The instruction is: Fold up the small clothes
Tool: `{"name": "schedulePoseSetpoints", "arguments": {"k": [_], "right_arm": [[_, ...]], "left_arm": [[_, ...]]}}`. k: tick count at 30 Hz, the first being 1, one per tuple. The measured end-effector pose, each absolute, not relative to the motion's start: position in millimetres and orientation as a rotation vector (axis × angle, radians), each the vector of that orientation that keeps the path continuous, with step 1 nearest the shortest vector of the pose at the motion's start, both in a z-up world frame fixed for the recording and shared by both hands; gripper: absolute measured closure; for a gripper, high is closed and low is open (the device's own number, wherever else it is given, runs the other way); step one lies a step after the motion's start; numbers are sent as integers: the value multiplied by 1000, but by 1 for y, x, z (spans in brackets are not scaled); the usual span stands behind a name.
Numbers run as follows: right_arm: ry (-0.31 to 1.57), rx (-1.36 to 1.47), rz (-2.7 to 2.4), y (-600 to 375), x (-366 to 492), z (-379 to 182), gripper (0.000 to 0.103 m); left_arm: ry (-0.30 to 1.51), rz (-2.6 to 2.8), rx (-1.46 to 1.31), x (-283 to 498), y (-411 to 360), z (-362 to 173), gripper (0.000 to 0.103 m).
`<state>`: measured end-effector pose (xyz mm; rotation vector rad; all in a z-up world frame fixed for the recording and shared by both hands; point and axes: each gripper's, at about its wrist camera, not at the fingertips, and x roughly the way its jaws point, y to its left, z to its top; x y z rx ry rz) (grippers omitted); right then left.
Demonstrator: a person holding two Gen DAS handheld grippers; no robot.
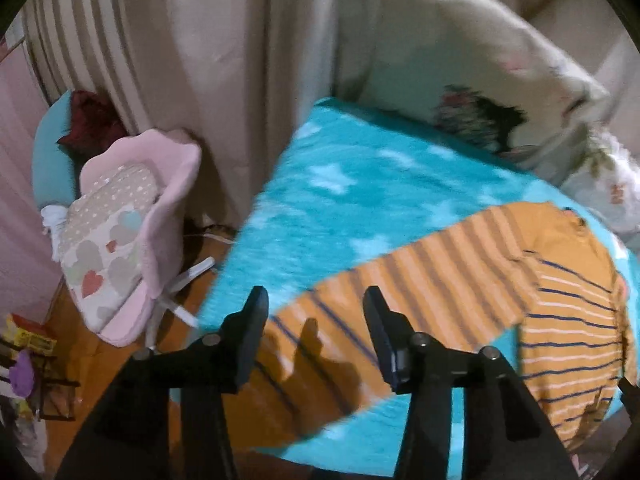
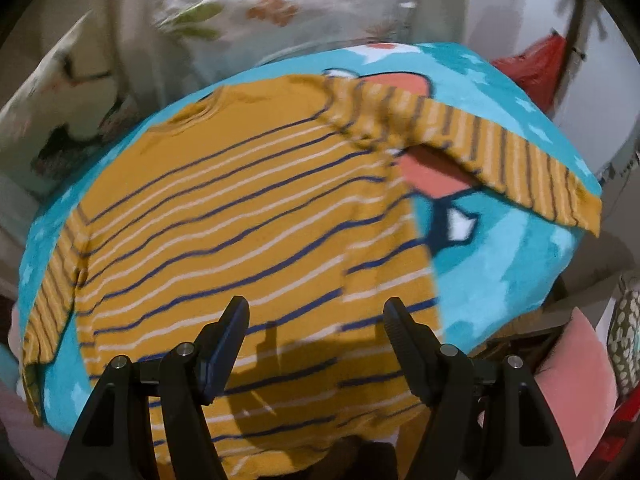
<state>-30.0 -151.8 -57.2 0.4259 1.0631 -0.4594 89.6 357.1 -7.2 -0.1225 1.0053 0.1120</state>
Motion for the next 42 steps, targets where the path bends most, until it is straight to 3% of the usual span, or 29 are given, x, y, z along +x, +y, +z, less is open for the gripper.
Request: {"name": "schedulePoseSetpoints", "arguments": {"k": [2, 4, 16, 21, 26, 28, 29, 31, 32, 35, 42], "right_arm": [[1045, 496, -503, -187, -40, -62, 29], [1030, 563, -528, -217, -49, -67, 29], [901, 1043, -593, -414, -134, -112, 29], [847, 1161, -542, -446, -148, -126, 25], [817, 1154, -530, -470, -148, -122, 28], [830, 1149, -524, -478, -145, -124, 35], [842, 1140, -528, -482, -142, -126, 45], [869, 1119, -533, -490, -137, -128, 74], [888, 1109, -531, -494, -135, -129, 94], [879, 1117, -494, -512, -133, -125, 96], [762, 889, -598, -586, -108, -52, 97]], "left_arm": [[997, 97, -122, 81, 333, -2, 41], [1001, 80, -120, 75, 302, -1, 38], [1090, 15, -123, 46, 147, -8, 37], [1101, 20, -112, 38, 109, -6, 36], [1112, 16, -106, 33, 82, -6, 34], [1112, 20, -101, 31, 72, -6, 33], [1114, 21, -101, 31, 69, -6, 33], [1122, 23, -106, 28, 62, -8, 33], [1126, 26, -110, 28, 59, -8, 33], [1133, 29, -135, 27, 55, -8, 33], [1098, 81, -134, 15, 62, 2, 33]]}}
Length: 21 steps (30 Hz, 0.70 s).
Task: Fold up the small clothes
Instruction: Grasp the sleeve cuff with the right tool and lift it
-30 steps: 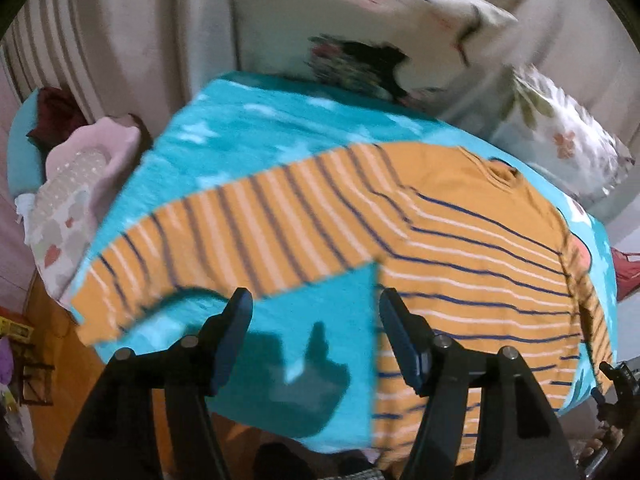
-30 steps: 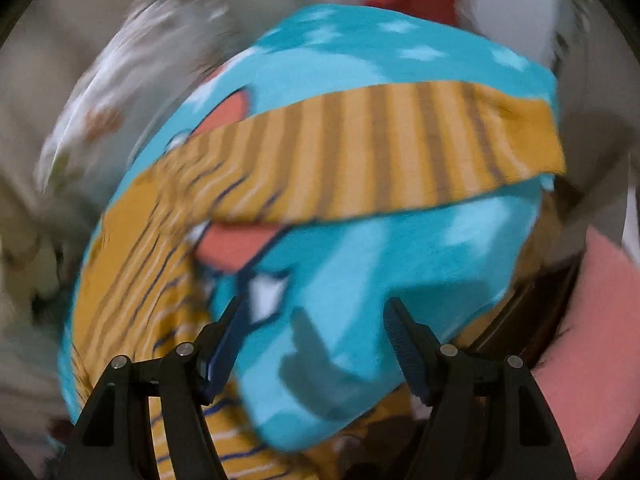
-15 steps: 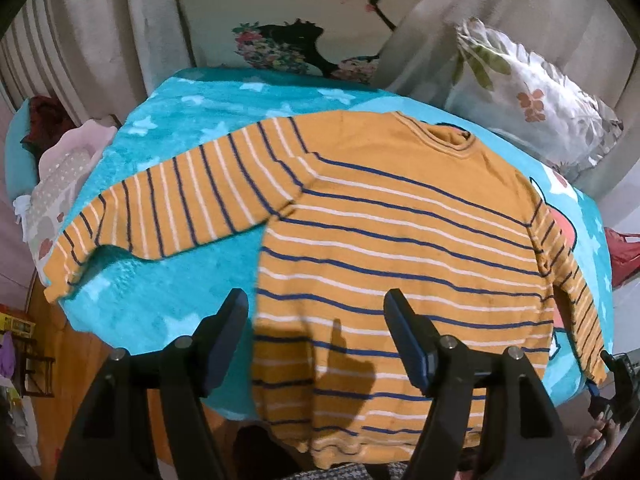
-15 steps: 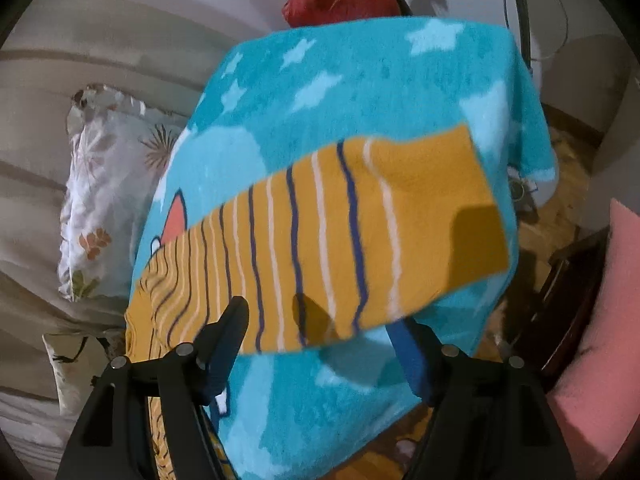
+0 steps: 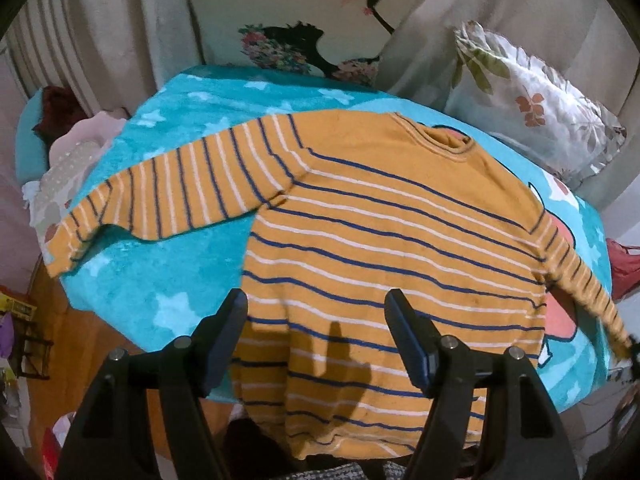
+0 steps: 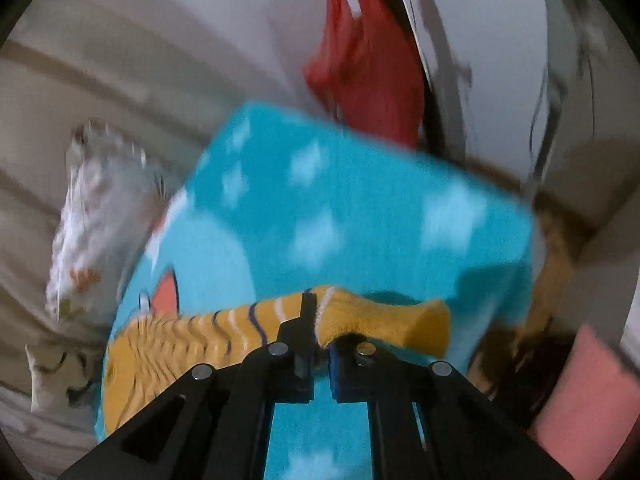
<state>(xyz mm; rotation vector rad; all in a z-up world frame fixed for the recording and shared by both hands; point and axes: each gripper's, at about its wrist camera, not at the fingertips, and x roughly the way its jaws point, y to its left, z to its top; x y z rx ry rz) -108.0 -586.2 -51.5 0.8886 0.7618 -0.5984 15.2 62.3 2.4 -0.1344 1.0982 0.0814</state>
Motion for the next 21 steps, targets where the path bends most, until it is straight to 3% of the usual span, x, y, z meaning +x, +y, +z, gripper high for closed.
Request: {"name": "schedulePoseSetpoints", "arguments": {"k": [8, 21], "right_arm": [[766, 619, -455, -522, -17, 8, 97], [969, 570, 76, -230, 107, -19, 97]], "left_arm": [[1099, 147, -161, -2, 110, -3, 32], [1100, 126, -243, 14, 224, -19, 32]]}}
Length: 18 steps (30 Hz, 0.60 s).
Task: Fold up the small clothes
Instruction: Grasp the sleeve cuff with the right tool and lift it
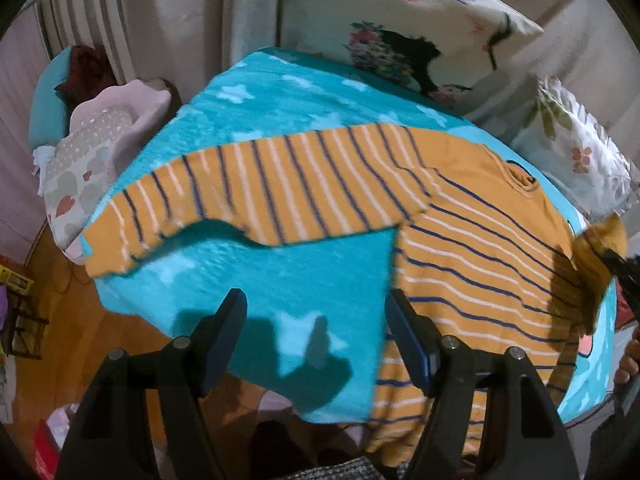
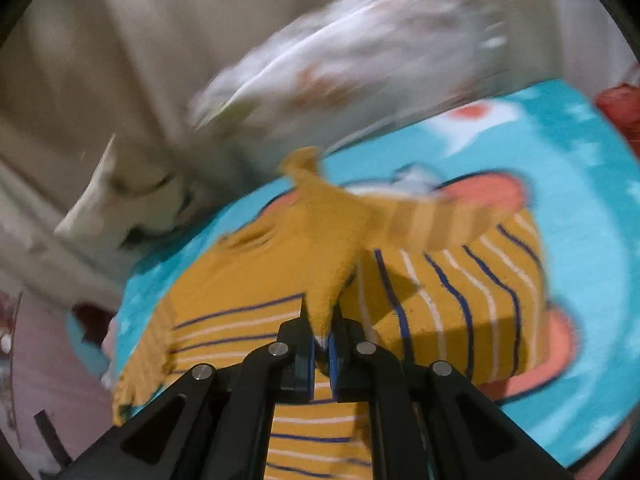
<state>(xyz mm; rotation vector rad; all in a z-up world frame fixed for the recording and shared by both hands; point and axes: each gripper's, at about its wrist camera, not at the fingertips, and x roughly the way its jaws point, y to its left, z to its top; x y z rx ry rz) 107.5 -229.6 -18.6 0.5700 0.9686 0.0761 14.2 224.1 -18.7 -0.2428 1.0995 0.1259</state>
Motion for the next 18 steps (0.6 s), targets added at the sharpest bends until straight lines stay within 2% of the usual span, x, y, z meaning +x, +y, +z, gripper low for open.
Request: {"name": "schedulePoseSetpoints", "arguments": {"k": [6, 18], "right_arm": [[1071, 489, 127, -133, 149, -54, 97], [1191, 337, 185, -20, 183, -97, 97]], "left_arm": [[1099, 147, -273, 15, 285, -25, 32], [1128, 221, -321, 5, 367, -46, 32]]}}
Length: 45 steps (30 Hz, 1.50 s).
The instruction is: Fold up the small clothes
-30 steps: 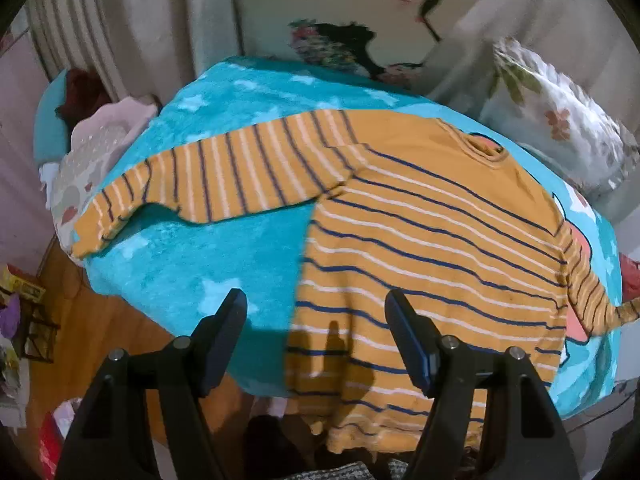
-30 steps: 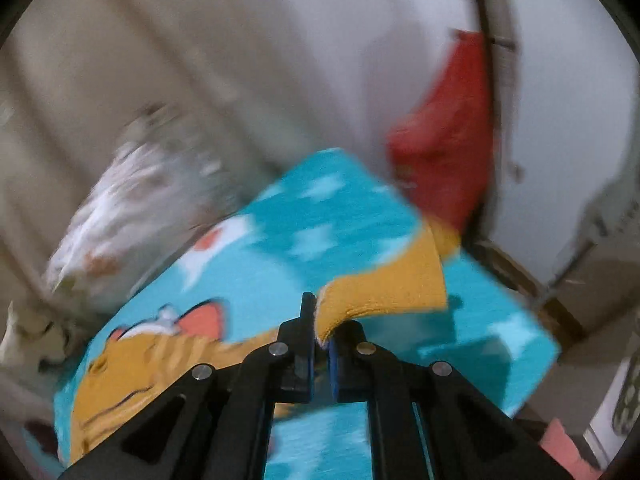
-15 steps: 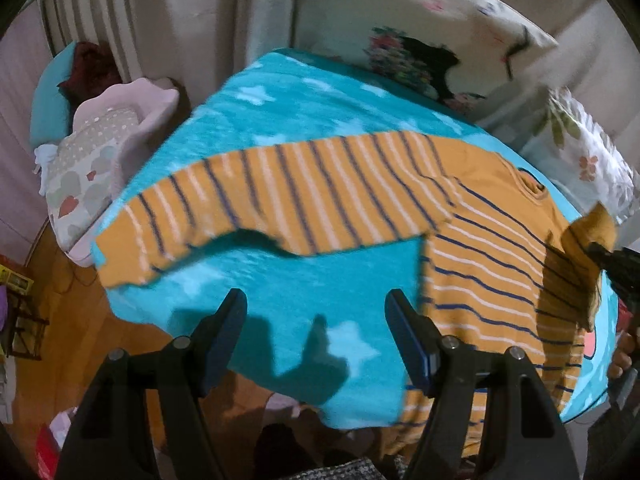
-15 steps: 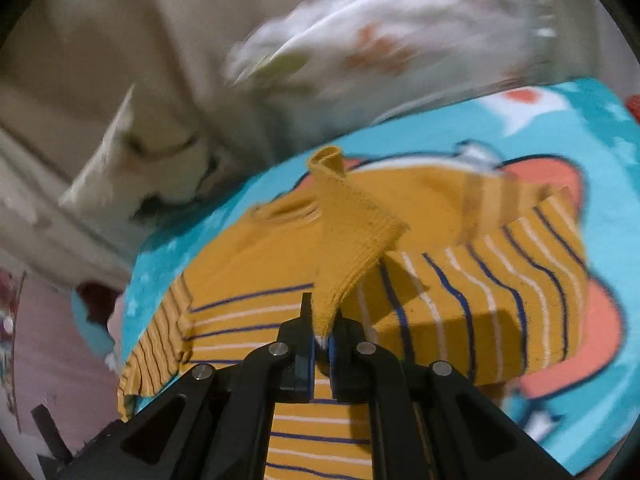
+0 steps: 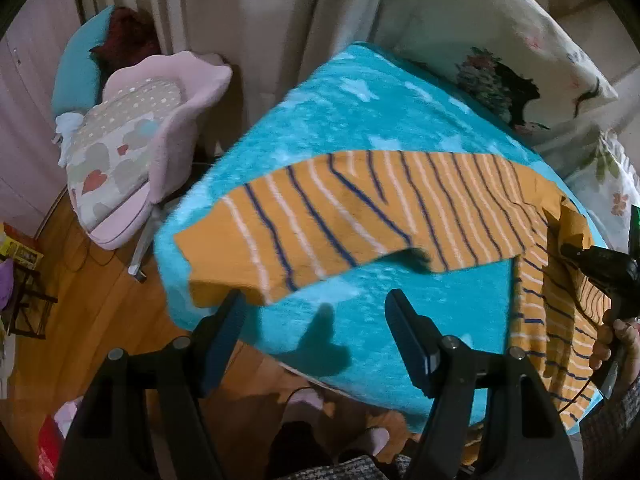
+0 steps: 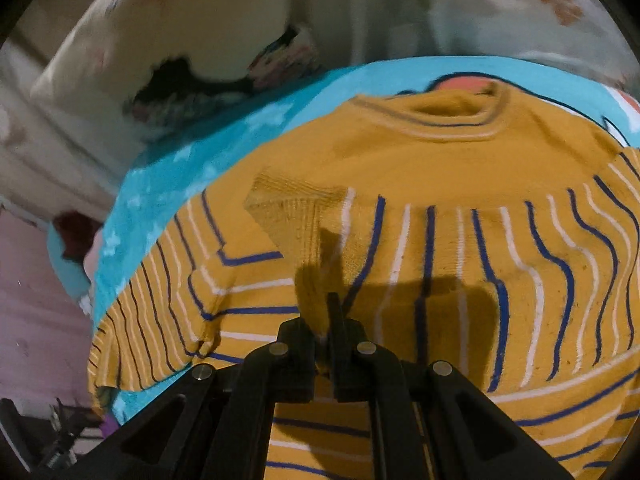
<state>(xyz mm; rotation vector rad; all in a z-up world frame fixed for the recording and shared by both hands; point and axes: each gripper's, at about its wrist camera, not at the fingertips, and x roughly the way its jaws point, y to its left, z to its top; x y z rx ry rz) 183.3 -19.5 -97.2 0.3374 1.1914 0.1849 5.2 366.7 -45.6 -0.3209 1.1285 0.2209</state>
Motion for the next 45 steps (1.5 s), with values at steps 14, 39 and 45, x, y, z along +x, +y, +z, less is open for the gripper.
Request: {"name": "schedulePoseSetpoints", "arguments": {"k": [14, 39, 45], "right_arm": [[1244, 196, 425, 91, 172, -89, 63], [741, -963, 762, 395, 20, -114, 62], [716, -936, 799, 410, 14, -112, 94]], "left_arm": [[1079, 325, -418, 2, 437, -44, 32], [1009, 654, -644, -111, 572, -48, 32], [1014, 631, -631, -102, 567, -49, 32]]}}
